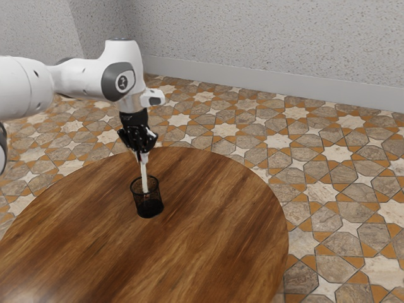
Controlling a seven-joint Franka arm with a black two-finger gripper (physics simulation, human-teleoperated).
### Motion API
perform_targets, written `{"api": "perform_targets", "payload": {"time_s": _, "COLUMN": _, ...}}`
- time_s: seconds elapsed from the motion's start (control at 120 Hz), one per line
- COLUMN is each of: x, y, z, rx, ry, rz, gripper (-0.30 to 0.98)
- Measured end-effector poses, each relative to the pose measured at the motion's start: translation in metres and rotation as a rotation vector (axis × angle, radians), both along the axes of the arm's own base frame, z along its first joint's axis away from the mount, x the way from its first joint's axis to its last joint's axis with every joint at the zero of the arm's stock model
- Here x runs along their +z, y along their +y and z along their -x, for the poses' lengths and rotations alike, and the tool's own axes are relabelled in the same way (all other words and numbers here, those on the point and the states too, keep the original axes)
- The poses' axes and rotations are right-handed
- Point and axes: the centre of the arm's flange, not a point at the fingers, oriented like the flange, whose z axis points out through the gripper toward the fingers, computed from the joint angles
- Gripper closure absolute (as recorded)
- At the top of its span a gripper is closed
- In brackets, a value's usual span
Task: Take the marker out of the pen holder and place it to the left of the pen holder.
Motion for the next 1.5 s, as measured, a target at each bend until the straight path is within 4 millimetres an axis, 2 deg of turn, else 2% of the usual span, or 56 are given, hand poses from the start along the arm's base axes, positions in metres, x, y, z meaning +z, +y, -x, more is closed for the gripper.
{"api": "perform_targets", "payload": {"time_s": 0.108, "x": 0.075, "y": 0.002, "z": 0.024, "rx": -0.001, "ry": -0.076, "rz": -0.013, "gripper": 0.77}}
{"api": "perform_targets", "payload": {"time_s": 0.158, "x": 0.100, "y": 0.005, "z": 0.037, "rx": -0.001, "ry": -0.085, "rz": -0.028, "gripper": 0.77}}
{"api": "perform_targets", "payload": {"time_s": 0.217, "x": 0.110, "y": 0.011, "z": 0.048, "rx": 0.003, "ry": -0.047, "rz": -0.056, "gripper": 0.78}}
{"api": "perform_targets", "payload": {"time_s": 0.292, "x": 0.106, "y": 0.021, "z": 0.060, "rx": 0.008, "ry": 0.040, "rz": -0.105, "gripper": 0.78}}
{"api": "perform_targets", "payload": {"time_s": 0.383, "x": 0.084, "y": 0.035, "z": 0.069, "rx": 0.016, "ry": 0.175, "rz": -0.166, "gripper": 0.78}}
{"api": "perform_targets", "payload": {"time_s": 0.433, "x": 0.059, "y": 0.047, "z": 0.069, "rx": 0.023, "ry": 0.262, "rz": -0.199, "gripper": 0.78}}
{"api": "perform_targets", "payload": {"time_s": 0.575, "x": -0.027, "y": 0.087, "z": 0.070, "rx": 0.051, "ry": 0.495, "rz": -0.259, "gripper": 0.78}}
{"api": "perform_targets", "payload": {"time_s": 0.683, "x": -0.068, "y": 0.108, "z": 0.076, "rx": 0.062, "ry": 0.604, "rz": -0.268, "gripper": 0.79}}
{"api": "perform_targets", "payload": {"time_s": 0.783, "x": -0.099, "y": 0.115, "z": 0.078, "rx": 0.057, "ry": 0.659, "rz": -0.265, "gripper": 0.79}}
{"api": "perform_targets", "payload": {"time_s": 0.883, "x": -0.120, "y": 0.118, "z": 0.077, "rx": 0.047, "ry": 0.678, "rz": -0.258, "gripper": 0.79}}
{"api": "perform_targets", "payload": {"time_s": 1.0, "x": -0.135, "y": 0.120, "z": 0.074, "rx": 0.037, "ry": 0.664, "rz": -0.245, "gripper": 0.78}}
{"api": "perform_targets", "payload": {"time_s": 1.167, "x": -0.137, "y": 0.116, "z": 0.069, "rx": 0.036, "ry": 0.625, "rz": -0.210, "gripper": 0.41}}
{"api": "perform_targets", "payload": {"time_s": 1.2, "x": -0.128, "y": 0.113, "z": 0.066, "rx": 0.036, "ry": 0.600, "rz": -0.204, "gripper": 0.35}}
{"api": "perform_targets", "payload": {"time_s": 1.25, "x": -0.092, "y": 0.104, "z": 0.062, "rx": 0.030, "ry": 0.519, "rz": -0.199, "gripper": 0.27}}
{"api": "perform_targets", "payload": {"time_s": 1.342, "x": 0.019, "y": 0.072, "z": 0.069, "rx": 0.003, "ry": 0.277, "rz": -0.181, "gripper": 0.18}}
{"api": "perform_targets", "payload": {"time_s": 1.408, "x": 0.083, "y": 0.047, "z": 0.076, "rx": -0.023, "ry": 0.117, "rz": -0.151, "gripper": 0.13}}
{"api": "perform_targets", "payload": {"time_s": 1.45, "x": 0.107, "y": 0.035, "z": 0.079, "rx": -0.036, "ry": 0.048, "rz": -0.128, "gripper": 0.11}}
{"api": "perform_targets", "payload": {"time_s": 1.5, "x": 0.121, "y": 0.024, "z": 0.079, "rx": -0.048, "ry": -0.003, "rz": -0.106, "gripper": 0.08}}
